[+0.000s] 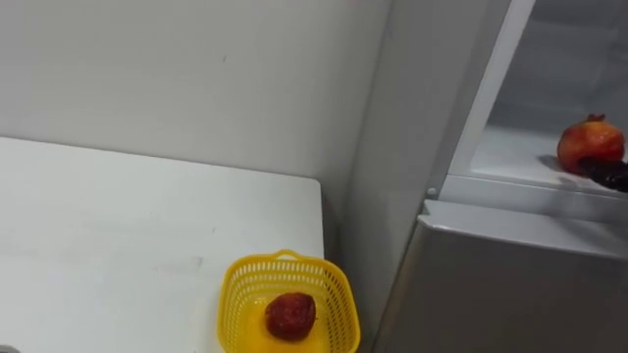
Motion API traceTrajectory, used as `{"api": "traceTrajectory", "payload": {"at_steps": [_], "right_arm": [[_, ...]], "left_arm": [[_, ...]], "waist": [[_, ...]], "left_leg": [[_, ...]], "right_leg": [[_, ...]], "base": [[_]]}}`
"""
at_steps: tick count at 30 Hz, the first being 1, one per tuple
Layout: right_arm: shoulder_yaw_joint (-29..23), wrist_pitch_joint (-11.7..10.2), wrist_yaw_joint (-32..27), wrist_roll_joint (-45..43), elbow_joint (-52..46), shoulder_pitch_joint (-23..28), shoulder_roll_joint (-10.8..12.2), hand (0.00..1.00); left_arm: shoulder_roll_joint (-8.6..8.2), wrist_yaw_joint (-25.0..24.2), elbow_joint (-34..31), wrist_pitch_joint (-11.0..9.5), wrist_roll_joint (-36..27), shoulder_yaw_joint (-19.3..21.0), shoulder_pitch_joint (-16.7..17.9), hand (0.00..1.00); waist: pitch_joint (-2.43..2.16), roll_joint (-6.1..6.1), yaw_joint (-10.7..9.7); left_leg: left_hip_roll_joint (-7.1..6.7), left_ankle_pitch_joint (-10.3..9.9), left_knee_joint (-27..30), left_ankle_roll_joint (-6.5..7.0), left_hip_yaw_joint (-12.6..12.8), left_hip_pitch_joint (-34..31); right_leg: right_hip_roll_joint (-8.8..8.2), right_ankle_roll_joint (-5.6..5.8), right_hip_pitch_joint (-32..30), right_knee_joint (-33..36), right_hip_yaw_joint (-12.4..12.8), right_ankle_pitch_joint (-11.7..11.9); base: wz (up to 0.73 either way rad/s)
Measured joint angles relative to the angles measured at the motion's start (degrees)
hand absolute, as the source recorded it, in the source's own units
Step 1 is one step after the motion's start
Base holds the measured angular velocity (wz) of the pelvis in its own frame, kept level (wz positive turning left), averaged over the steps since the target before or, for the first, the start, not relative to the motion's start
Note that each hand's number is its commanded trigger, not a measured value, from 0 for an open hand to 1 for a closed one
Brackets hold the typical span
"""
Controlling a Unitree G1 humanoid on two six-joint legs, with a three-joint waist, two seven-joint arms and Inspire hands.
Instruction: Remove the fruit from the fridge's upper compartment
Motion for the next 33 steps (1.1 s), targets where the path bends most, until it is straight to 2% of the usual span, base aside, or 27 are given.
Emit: {"api": "traceTrajectory", "payload": {"at_steps": [2, 6, 10, 14, 17, 20, 22, 24, 26, 33], "right_arm": [[0.0, 0.0, 0.6, 0.8, 0.9, -0.1, 0.0, 0.00], [0.0, 0.7, 1.1, 8.2, 3.2, -0.1, 0.0, 0.00], [0.0, 1.8, 1.2, 9.2, 3.6, -0.1, 0.0, 0.00], [0.0, 1.9, 1.2, 8.5, 3.6, -0.1, -0.5, 0.00], [0.1, 1.9, 1.9, 7.6, 4.0, -0.1, -1.3, 0.00], [2.2, 1.9, 3.4, 7.5, 6.4, -0.1, -2.8, 0.00], [2.3, 1.9, 4.5, 7.5, 8.7, -0.1, -3.5, 0.00], [2.3, 1.7, 5.3, 7.4, 9.2, -0.4, -3.9, 0.00], [2.5, 1.7, 5.6, 7.2, 10.1, -1.7, -3.9, 0.00], [4.3, 1.7, 5.4, 6.4, 11.0, -3.7, -4.7, 0.00]], "left_arm": [[0.01, 0.0, 0.2, 0.0, 0.0, 0.0, 0.3, 0.00], [0.00, 0.0, 0.3, 0.3, 0.0, 0.1, 1.7, 0.00], [0.10, -0.4, 0.2, 0.7, 0.1, 0.3, 2.5, 0.00], [0.59, -1.1, 0.0, 0.7, 0.1, 0.4, 2.8, 0.00], [0.73, -1.1, -0.1, 0.7, 0.1, 0.4, 2.9, 0.00], [1.11, -1.1, -0.6, 0.7, 0.1, 0.4, 2.8, 0.00], [1.30, -1.1, -1.4, 0.6, 0.2, 0.5, 2.8, 0.00], [1.30, -1.2, -2.0, 0.7, 0.2, 0.5, 2.8, 0.00], [1.30, -1.5, -2.6, 0.7, 0.2, 0.5, 2.9, 0.00], [1.37, -1.5, -4.5, 0.7, 0.0, 0.4, 2.6, 0.00]], "waist": [[-0.04, -0.08, 0.0], [-0.31, -0.46, -0.1], [-0.51, -0.82, -0.1], [-0.67, -1.04, -0.1], [-0.38, -0.63, 0.2], [-0.28, -0.50, 0.5], [-0.13, -0.19, 1.3], [-0.13, -0.09, 1.6], [0.08, 0.16, 1.6], [0.02, 0.25, 1.6]], "left_leg": [[-0.01, 0.0, 0.0, 0.00, -0.1, 0.0], [-0.06, 0.1, 0.1, 0.00, -0.4, -0.1], [-0.27, 0.2, 0.4, -0.01, -0.6, -0.5], [-0.77, 0.2, 1.0, -0.02, -1.6, -1.0], [-0.75, 0.2, 1.0, -0.04, -2.1, -1.0], [-0.52, 0.2, 1.0, -0.05, -2.1, -1.0], [-0.55, 0.2, 0.9, -0.04, -2.1, -1.0], [-0.61, 0.2, 0.8, -0.02, -2.1, -1.1], [-0.64, 0.2, 0.8, -0.02, -2.0, -1.2], [-0.84, 0.2, 1.2, -0.06, -2.2, -2.6]], "right_leg": [[-0.01, 0.00, 0.1, 0.0, -0.1, 0.0], [-0.12, 0.03, 0.2, -0.1, -1.0, 0.0], [-0.25, -0.07, 0.2, -0.1, -1.5, -0.4], [-0.30, -0.08, 0.3, -0.1, -2.4, -0.6], [-0.32, -0.06, 0.4, -0.1, -2.5, -0.6], [-0.59, -0.06, 0.2, -0.1, -2.3, -0.6], [-0.72, -0.06, -0.1, 0.1, -2.1, -0.7], [-0.72, -0.07, -0.5, 0.3, -1.7, -0.7], [-0.70, -0.04, -0.6, 0.4, -1.6, -0.7], [-0.52, -0.08, -1.6, 0.9, -1.8, -1.0]], "base": [[0.04], [0.05], [0.07], [0.15], [0.06], [-0.01], [-0.07], [-0.08], [-0.03], [0.00]]}}
